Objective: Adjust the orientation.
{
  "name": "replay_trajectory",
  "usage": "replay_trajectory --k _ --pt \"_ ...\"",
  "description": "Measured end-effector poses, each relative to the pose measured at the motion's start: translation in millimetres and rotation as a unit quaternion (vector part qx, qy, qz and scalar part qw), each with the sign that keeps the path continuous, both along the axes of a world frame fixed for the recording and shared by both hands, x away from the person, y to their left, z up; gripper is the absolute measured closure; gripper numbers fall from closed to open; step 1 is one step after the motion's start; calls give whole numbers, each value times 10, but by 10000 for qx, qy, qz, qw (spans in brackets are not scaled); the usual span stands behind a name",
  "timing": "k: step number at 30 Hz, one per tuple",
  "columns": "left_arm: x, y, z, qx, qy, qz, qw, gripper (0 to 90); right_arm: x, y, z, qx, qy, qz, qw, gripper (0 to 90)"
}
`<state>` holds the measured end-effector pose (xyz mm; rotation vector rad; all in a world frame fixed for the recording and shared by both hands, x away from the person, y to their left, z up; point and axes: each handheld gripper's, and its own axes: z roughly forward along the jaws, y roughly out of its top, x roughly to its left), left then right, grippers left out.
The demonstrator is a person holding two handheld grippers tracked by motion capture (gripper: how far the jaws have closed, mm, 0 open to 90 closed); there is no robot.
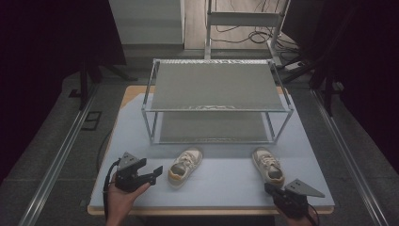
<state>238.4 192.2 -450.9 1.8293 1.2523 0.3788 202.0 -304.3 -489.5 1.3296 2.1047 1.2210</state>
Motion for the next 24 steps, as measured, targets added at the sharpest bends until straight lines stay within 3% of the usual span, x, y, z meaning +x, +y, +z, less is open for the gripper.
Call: replay_trajectory --k 5,14,19,21,23,24 --pt "0 -1 1 11 3 -10 10000 265 20 -214 -8 146 36 -213 9997 893" --pt "-11 4 16 -3 -19 -14 10000 265 45 -309 -19 207 36 -258 9994 885" --pt "-41 14 65 -35 -52 -42 10000 264 -2 -276 42 307 -85 -43 9995 794" --pt "-55 18 89 -40 -37 -62 10000 264 -52 -221 145 367 -370 111 9986 669" --pt "-77 14 124 -43 -53 -101 9999 262 -64 -203 178 378 -430 152 9982 632" --pt "-88 11 138 -41 -63 -118 9999 259 -76 -171 232 367 -566 194 9975 538"
